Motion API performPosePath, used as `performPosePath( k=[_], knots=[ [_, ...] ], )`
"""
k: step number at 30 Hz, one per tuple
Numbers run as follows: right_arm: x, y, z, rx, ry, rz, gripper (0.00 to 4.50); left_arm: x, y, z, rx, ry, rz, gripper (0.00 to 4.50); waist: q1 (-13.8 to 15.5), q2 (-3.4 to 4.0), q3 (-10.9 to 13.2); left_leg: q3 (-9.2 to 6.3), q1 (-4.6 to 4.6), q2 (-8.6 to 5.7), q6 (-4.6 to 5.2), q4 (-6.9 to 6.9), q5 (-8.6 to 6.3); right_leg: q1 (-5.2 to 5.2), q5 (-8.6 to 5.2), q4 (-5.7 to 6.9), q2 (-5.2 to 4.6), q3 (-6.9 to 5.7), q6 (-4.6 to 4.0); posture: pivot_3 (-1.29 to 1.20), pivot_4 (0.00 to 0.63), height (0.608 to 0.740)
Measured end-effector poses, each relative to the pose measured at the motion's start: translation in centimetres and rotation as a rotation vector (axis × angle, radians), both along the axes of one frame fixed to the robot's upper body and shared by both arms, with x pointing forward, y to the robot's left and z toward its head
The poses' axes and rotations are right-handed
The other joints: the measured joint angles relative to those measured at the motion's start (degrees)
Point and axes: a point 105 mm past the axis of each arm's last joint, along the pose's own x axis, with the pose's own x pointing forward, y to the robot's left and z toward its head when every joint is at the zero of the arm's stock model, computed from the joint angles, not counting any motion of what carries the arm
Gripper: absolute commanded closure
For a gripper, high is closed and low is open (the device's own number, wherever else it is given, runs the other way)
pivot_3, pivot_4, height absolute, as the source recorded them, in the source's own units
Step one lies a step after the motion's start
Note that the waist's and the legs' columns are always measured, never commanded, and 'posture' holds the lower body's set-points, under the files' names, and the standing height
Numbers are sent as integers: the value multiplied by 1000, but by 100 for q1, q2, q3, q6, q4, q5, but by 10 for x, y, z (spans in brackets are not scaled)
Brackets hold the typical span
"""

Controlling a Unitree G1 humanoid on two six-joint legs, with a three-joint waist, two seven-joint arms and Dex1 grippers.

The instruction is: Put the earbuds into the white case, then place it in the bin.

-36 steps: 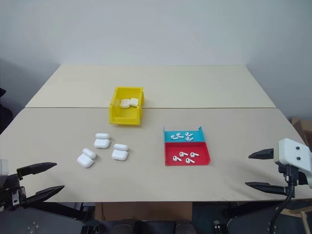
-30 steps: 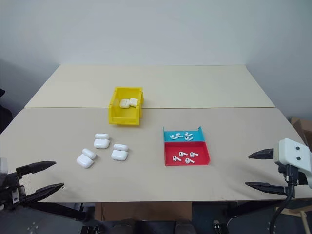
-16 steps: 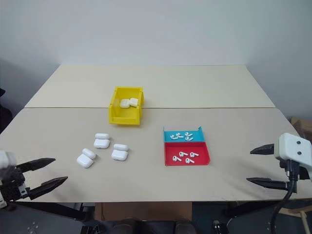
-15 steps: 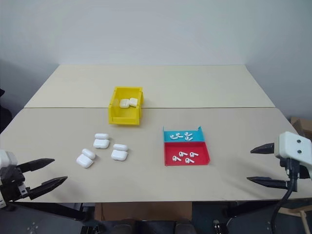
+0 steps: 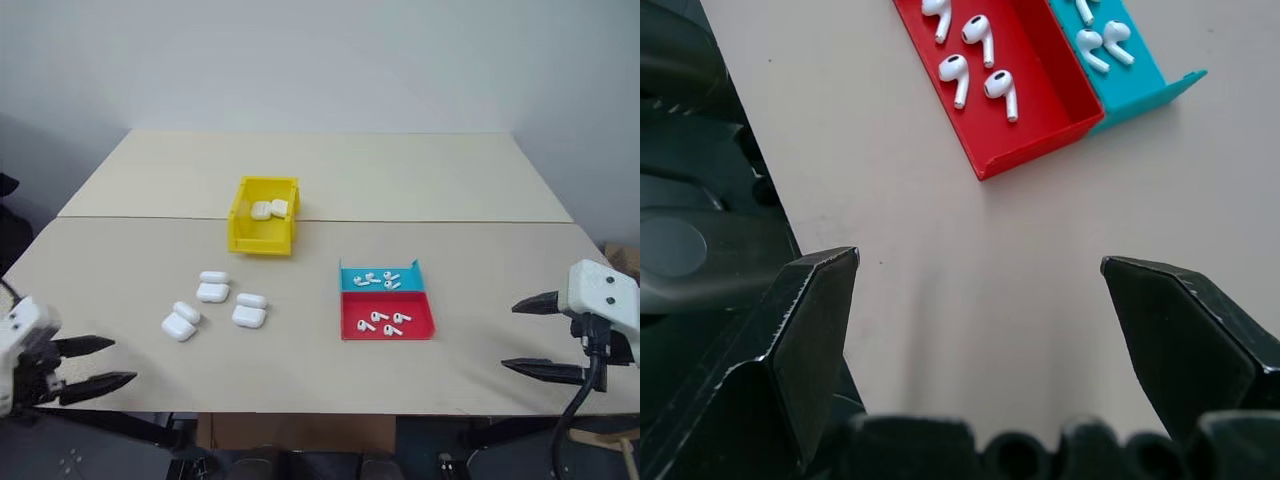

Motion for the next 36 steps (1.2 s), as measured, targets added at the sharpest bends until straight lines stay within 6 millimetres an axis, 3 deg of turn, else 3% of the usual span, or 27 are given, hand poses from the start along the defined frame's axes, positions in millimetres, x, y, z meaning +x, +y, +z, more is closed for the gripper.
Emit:
performPosePath(
  k=[5, 11, 20, 31, 36],
  knots=[
    [-12, -2, -3, -1, 2, -57, 0, 20, -11, 2, 148, 119, 2, 24, 13, -11, 4, 0, -21, -1, 0, 0, 0, -18, 2, -1, 0, 4, 7, 0, 150, 740],
    [-20, 2, -11, 5, -2, -88, 0, 43, -42, 29, 214, 125, -25, 24, -31, -15, 7, -2, -14, -2, 0, -2, 0, -16, 2, 11, 5, 7, 7, 0, 150, 740],
    [-22, 2, -18, 16, 8, -130, 0, 50, -51, 32, 246, 269, 46, 24, -110, -23, 12, -4, -16, -3, -1, -1, 2, -17, 2, 13, 11, 11, 8, 0, 150, 740],
    [-13, 1, -19, 23, 0, -140, 0, 69, -48, 0, 268, 359, 53, 24, -82, -27, 13, -5, -19, -6, -1, 1, 3, -17, 2, 14, 9, 10, 8, 0, 150, 740],
    [-18, -1, -26, 31, 26, -160, 0, 78, -53, -3, 272, 360, 25, 24, -60, -30, 15, -6, -22, -6, -2, 3, 3, -18, 2, 13, 9, 9, 9, 0, 150, 740]
  ],
)
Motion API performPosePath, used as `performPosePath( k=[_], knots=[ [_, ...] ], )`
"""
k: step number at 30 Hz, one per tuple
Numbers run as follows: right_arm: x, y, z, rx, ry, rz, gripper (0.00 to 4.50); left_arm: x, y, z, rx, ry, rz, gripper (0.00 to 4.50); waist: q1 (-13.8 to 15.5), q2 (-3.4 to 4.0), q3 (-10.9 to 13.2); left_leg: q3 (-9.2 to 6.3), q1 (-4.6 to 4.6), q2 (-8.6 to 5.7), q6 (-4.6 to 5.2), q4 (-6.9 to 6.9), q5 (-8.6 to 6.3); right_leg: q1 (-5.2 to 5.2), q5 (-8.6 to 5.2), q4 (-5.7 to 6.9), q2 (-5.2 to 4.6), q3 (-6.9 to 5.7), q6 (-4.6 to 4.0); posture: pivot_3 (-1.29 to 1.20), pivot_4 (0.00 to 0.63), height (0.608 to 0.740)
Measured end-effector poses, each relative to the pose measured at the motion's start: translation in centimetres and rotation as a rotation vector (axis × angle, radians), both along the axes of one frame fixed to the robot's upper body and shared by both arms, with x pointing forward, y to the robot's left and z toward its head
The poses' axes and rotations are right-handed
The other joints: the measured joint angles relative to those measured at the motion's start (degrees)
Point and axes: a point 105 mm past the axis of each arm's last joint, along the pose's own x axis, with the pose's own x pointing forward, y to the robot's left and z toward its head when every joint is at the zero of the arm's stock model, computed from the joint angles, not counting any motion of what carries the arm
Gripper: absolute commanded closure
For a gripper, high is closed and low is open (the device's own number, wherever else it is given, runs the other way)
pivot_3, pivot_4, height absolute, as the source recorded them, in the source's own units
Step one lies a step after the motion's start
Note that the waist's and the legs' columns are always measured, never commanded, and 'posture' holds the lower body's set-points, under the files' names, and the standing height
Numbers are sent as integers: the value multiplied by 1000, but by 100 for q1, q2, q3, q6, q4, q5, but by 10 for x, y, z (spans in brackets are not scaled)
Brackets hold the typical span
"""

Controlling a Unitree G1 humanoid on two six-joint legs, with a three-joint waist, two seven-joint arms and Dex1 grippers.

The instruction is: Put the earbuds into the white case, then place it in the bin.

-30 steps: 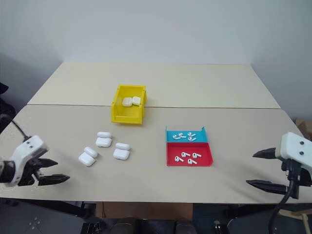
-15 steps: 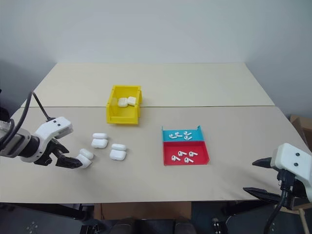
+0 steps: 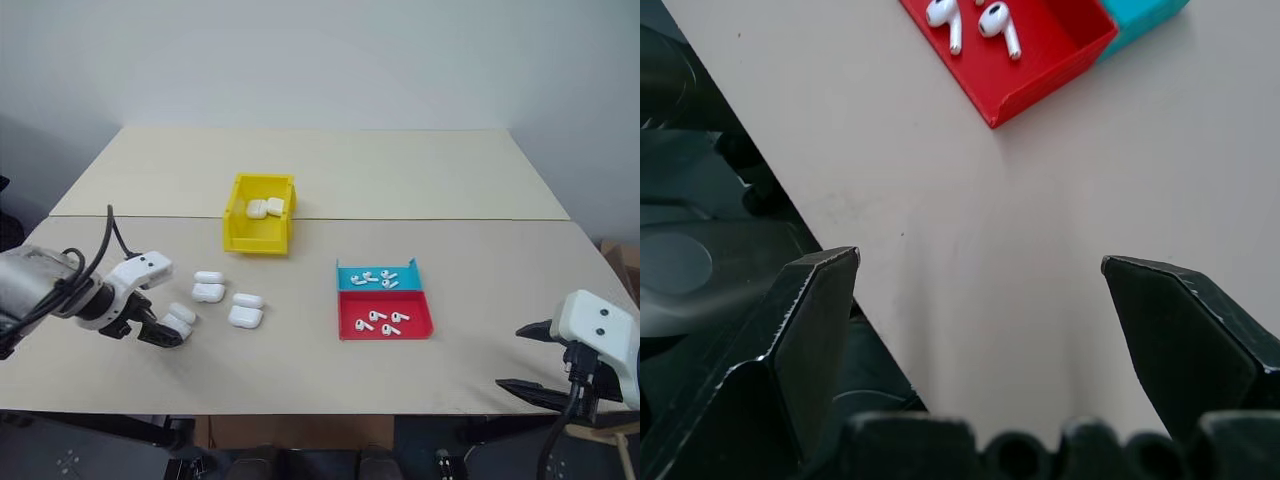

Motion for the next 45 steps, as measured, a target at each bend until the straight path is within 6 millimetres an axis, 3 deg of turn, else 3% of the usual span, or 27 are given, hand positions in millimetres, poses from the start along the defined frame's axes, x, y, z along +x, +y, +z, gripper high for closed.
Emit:
performPosePath(
  k=[6, 22, 45],
  knots=[
    [-3, -3, -3, -1, 7, -24, 0, 8, -5, -8, -1, 17, -17, 24, -15, 0, 0, -1, 4, 0, -1, 0, 2, 1, 0, 6, 1, 0, 0, 0, 150, 740],
    [-2, -7, -3, -21, -29, -66, 0, 3, -12, -8, 24, 36, -75, 24, -31, 0, 0, -2, 3, 0, -2, 1, 2, 1, 0, 6, 0, 0, 1, 0, 150, 740],
    [1, -6, -6, -22, -40, -84, 0, -1, -3, -12, 79, 36, -51, 24, -31, 1, -1, -2, 4, 0, -2, 2, 3, 1, 1, 8, 0, 1, 0, 0, 150, 740]
  ],
)
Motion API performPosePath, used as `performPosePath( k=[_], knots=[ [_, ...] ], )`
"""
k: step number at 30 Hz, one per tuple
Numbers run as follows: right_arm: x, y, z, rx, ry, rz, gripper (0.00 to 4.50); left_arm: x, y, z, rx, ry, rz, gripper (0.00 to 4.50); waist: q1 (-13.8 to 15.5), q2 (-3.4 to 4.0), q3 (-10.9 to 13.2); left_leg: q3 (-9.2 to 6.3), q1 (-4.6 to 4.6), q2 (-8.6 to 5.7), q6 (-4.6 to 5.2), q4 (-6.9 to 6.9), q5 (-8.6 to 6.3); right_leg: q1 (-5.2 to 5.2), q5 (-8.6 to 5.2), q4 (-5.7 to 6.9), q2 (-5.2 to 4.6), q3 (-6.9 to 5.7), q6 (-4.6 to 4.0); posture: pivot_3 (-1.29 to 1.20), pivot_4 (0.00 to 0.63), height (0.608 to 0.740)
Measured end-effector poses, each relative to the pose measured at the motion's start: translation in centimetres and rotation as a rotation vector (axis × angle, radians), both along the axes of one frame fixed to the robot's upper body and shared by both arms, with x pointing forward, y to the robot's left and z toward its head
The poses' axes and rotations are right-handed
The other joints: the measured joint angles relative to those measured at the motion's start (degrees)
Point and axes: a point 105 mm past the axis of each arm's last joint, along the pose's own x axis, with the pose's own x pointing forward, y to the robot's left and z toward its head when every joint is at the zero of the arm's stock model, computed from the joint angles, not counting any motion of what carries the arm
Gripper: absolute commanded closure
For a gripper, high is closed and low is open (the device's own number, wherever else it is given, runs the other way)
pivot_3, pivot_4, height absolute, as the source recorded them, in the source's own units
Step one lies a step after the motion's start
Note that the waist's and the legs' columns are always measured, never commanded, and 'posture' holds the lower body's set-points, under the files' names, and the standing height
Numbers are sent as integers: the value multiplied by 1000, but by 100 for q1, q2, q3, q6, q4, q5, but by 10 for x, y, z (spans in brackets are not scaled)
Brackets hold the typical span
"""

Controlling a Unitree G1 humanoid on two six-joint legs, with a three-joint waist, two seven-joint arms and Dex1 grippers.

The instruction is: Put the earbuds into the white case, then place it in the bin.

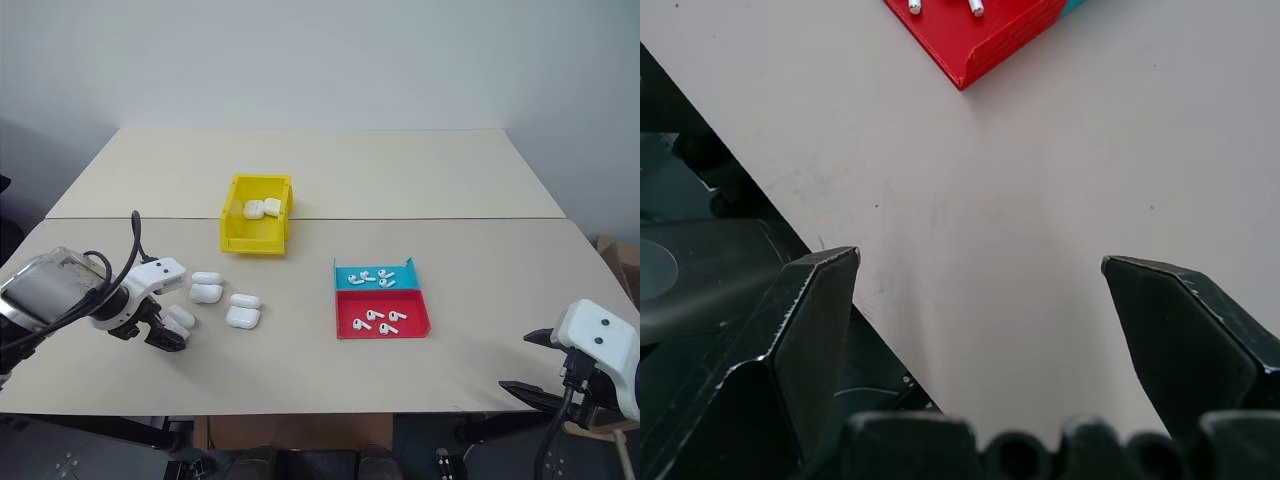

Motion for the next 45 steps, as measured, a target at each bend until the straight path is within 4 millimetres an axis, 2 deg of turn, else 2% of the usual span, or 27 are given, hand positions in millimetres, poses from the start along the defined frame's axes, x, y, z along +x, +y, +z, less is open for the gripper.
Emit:
performPosePath(
  k=[2, 3, 5, 9, 20, 23, 27, 29, 32, 35, 37, 40, 45],
  knots=[
    [0, 1, 0, -1, -5, -1, 0, 0, 0, 0, 3, -3, 0, 24, 0, 0, 0, 0, 0, 0, 0, 0, 0, 0, 0, 0, 0, 0, 0, 0, 150, 740],
    [0, 1, -1, -1, -6, -1, 0, 0, 0, 0, 4, -4, 0, 209, -1, 0, 0, 0, 1, 0, 0, 0, 0, 0, 0, 1, 0, 0, 0, 0, 150, 740],
    [0, 2, -2, -2, -5, -1, 0, 1, 1, -1, 10, -9, 3, 615, -1, 0, 0, 0, 2, 0, 0, 0, 0, 0, 0, 3, 0, 0, 0, 0, 150, 740],
    [0, 3, -2, -3, -5, 1, 0, 2, 1, -1, 17, -15, 4, 1757, 1, 0, 0, 0, 1, 0, 0, 1, 0, 0, 0, 2, 0, 0, 0, 0, 150, 740],
    [1, 2, -1, -3, -8, 1, 0, 5, 0, 2, -19, -46, -24, 1757, 1, 0, 0, -1, 1, 1, -1, 1, 1, 1, 0, 3, 1, -1, 0, 0, 150, 740],
    [2, 2, 0, -6, -6, 6, 0, 1, 2, 16, -76, -71, -65, 1757, -9, -1, 1, 0, -1, 2, -1, 1, 1, -2, 0, 1, 1, -1, 0, 0, 150, 740],
    [2, 2, 3, -10, -6, 15, 0, -13, 30, 46, -114, -136, -110, 1757, -44, 3, 0, 5, 5, 4, -1, 0, 0, -4, 0, 2, -1, 4, -1, 0, 150, 740],
    [2, 0, 5, -9, -11, 11, 0, -19, 31, 52, -164, -147, -142, 1757, -15, 3, -1, 7, 7, 4, -1, 0, 1, 1, 0, 2, -3, 2, -1, 0, 150, 740],
    [7, 0, 16, -27, -35, 28, 0, -22, 19, 65, -334, -244, -218, 1757, 37, 6, -2, 8, 9, 3, -7, 1, 5, 6, 1, 3, -10, -5, 0, 0, 150, 740],
    [15, 7, 33, -38, -55, 58, 0, -5, 2, 77, -515, -556, -286, 1757, 79, 22, -11, 10, 14, 2, -10, 5, 6, 13, 5, 1, -10, -2, 3, 0, 150, 740],
    [23, 13, 44, -75, -37, 80, 0, 2, -6, 61, -574, -672, -285, 1757, 68, 25, -14, 11, 13, 2, -10, 6, 6, 13, 10, 0, -9, 2, 1, 0, 150, 740],
    [31, 22, 52, -119, -14, 109, 0, -2, -26, 37, -687, -711, -327, 1757, 45, 8, -13, 10, 3, 8, -10, 7, 6, 1, 13, -1, -3, 3, -1, 0, 150, 740],
    [41, 48, 57, -172, 39, 205, 0, -3, -67, 43, -927, -987, -404, 1757, 68, 18, -16, 15, 1, 0, -10, 12, 7, 2, 18, -1, -14, 7, 4, 0, 150, 740]
  ],
)
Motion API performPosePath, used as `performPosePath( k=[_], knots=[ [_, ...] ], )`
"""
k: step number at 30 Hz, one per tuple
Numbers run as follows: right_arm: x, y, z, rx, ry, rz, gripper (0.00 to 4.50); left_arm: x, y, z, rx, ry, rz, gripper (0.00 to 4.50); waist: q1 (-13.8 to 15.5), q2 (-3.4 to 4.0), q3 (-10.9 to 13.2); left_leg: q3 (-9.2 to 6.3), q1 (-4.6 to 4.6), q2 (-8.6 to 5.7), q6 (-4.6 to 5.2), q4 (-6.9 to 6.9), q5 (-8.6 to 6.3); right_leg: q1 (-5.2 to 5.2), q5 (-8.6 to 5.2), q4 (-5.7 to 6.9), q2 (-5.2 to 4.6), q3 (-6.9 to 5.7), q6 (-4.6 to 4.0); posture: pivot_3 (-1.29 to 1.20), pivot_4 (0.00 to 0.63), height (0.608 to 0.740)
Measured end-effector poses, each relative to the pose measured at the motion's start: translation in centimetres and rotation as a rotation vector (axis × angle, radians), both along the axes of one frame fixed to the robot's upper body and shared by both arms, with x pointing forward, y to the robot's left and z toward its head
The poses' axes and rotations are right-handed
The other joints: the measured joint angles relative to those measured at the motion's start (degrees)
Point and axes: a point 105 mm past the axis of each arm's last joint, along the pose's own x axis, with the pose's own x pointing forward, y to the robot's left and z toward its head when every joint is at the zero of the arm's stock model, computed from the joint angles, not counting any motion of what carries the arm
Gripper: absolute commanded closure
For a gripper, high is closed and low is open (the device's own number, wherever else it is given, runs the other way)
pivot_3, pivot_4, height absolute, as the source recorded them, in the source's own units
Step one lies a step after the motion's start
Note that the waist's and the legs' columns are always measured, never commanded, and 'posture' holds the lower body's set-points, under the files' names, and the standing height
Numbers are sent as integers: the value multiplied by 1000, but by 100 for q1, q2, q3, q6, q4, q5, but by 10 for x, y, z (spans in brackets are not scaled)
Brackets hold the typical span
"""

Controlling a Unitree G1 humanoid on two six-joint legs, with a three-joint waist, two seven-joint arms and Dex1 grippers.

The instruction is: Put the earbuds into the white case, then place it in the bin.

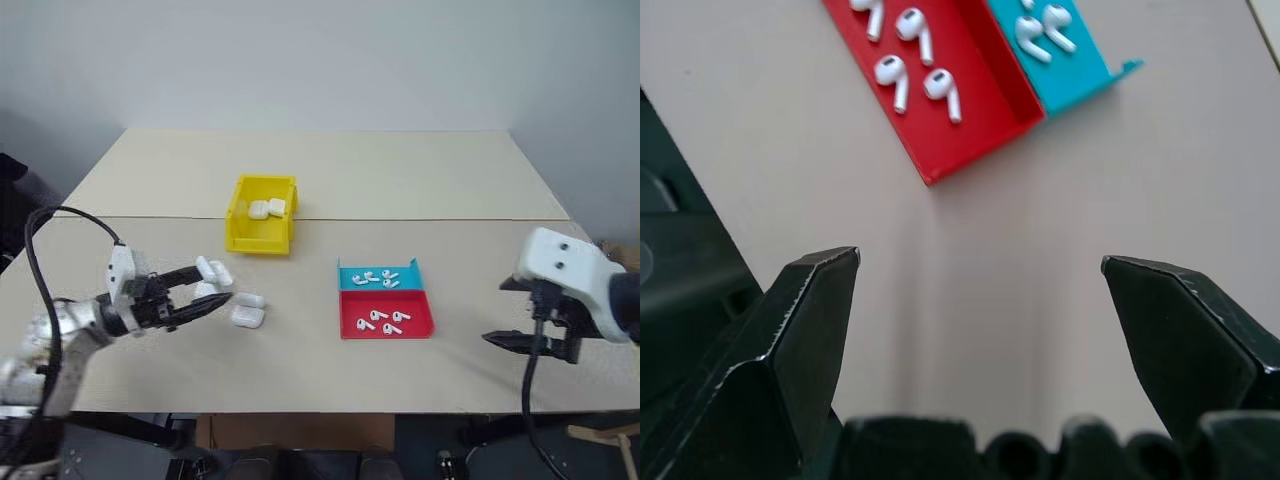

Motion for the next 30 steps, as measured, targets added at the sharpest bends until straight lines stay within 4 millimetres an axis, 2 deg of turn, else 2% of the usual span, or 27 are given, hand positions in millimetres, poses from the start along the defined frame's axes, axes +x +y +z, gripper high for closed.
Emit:
performPosePath(
  k=[4, 8, 10, 12, 18, 21, 23, 30],
  knots=[
    [3, 25, -1, -31, 22, 111, 0, 10, -16, 12, -89, -187, 35, 1757, 15, 0, -1, -3, -2, 0, 0, 11, 0, 2, 4, -1, 3, -2, 2, 0, 150, 740],
    [10, 40, -5, -31, 28, 171, 0, 14, -25, 11, -140, -256, 32, 1757, -14, 5, -3, 2, -3, -2, 0, 20, 0, 2, 10, -4, 0, 4, 11, 0, 150, 740],
    [16, 47, -8, -40, 23, 198, 0, 11, -32, 8, -193, -275, 3, 1757, -45, 5, -4, 1, -6, -2, 0, 24, 0, 0, 12, -4, 0, 5, 12, 0, 150, 740],
    [23, 56, -14, -50, 28, 223, 0, 5, -38, -1, -175, -275, -79, 1757, -85, 6, -4, -1, -6, 0, 0, 25, 0, -3, 14, 0, 5, 4, 8, 0, 150, 740],
    [40, 69, -34, -103, 73, 235, 0, -17, -39, -30, -98, -254, -253, 1757, -89, 16, -7, -2, -3, 1, 0, 27, 0, -4, 15, 3, 7, 5, 7, 0, 150, 740],
    [48, 79, -40, -120, 82, 244, 594, -20, -39, -35, -85, -261, -292, 1757, -78, 17, -7, -4, -5, 1, 1, 29, 0, -4, 15, 3, 6, 4, 7, 0, 150, 740],
    [51, 84, -44, -126, 100, 254, 1233, -20, -39, -35, -87, -267, -297, 1757, -70, 17, -7, -5, -7, 1, 1, 29, 0, -5, 15, 3, 6, 3, 7, 0, 150, 740],
    [61, 93, -59, -137, 144, 248, 1233, -23, -44, -36, -78, -267, -347, 1757, -78, 17, -7, -6, -7, 0, 1, 29, 0, -8, 16, 5, 7, 3, 7, 0, 150, 740]
  ],
)
